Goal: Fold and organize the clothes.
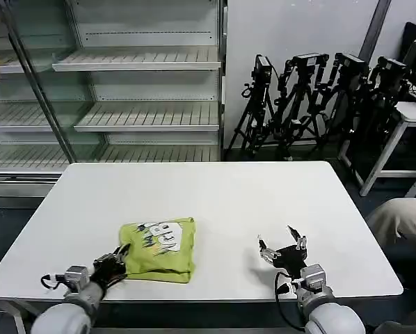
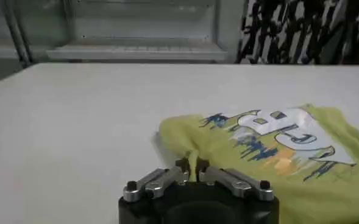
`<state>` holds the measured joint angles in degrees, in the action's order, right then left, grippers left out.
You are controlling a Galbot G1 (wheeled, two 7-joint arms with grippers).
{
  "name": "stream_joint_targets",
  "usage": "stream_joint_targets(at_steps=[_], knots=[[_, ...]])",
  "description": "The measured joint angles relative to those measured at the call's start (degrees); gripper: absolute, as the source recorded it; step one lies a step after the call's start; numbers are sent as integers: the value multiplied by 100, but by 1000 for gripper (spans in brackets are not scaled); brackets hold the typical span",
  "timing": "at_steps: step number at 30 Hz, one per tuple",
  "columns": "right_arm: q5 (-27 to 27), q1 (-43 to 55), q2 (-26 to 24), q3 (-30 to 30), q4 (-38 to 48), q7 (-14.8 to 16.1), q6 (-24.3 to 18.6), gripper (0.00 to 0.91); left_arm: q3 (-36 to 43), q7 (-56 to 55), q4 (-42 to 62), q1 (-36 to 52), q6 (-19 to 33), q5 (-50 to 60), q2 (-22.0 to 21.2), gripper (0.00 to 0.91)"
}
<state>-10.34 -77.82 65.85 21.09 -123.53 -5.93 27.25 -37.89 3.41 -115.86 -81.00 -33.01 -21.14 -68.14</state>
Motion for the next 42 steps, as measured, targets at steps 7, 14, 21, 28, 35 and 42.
stream_joint_targets(at_steps=[7, 14, 21, 28, 35, 42], knots=[[-27, 60, -1, -54, 63, 32, -78, 907, -1251, 530, 66, -321, 13, 359, 1057, 10], [-44, 75, 32, -68, 125, 51, -148, 907, -2749, 989, 15, -694, 63, 678, 2030, 10], [-46, -24, 10, 31, 125, 53, -211, 907, -2918, 971, -876, -796, 88, 1320, 1880, 10], [-36, -146, 8, 123, 81, 50, -245, 907, -1533, 320, -1278, -772, 451, 2351, 815, 10], [-30, -188, -21, 209, 10, 46, -244, 907, 739, -408, -1118, -507, 773, 3081, -151, 20], [-37, -127, -66, 260, 27, 48, -217, 907, 2133, -876, -962, 2, 700, 3089, -699, 10]])
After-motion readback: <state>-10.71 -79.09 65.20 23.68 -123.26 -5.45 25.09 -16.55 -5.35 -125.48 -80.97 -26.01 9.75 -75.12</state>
